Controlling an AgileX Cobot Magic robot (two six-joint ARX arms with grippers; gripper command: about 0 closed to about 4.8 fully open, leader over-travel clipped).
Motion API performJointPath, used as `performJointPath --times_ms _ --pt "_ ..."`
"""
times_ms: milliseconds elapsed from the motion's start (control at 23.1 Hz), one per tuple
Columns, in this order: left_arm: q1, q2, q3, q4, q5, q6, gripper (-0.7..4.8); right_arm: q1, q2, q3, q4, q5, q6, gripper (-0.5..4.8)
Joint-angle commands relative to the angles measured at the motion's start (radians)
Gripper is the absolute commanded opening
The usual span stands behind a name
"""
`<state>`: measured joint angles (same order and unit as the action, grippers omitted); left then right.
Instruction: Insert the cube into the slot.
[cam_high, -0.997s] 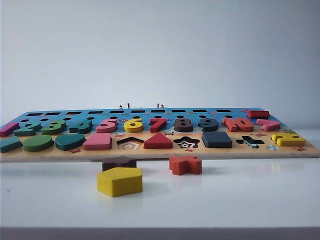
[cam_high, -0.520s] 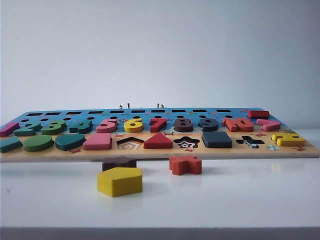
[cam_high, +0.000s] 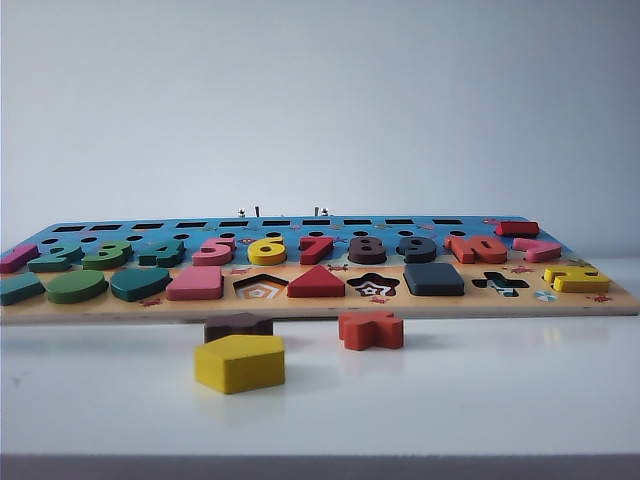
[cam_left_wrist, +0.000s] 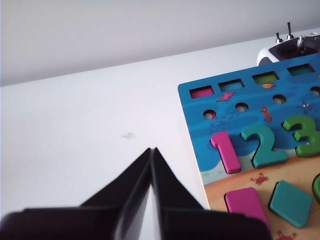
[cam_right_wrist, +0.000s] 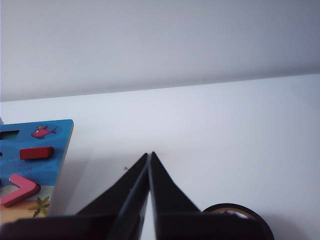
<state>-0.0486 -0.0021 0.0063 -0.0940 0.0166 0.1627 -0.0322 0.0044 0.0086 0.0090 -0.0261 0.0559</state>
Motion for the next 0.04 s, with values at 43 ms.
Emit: performJointPath --times_ms 43 --pt "0.001 0.003 0.003 0.014 -0.002 0.002 0.17 0.001 -0.002 0.000 0.011 0.000 0.003 -0.04"
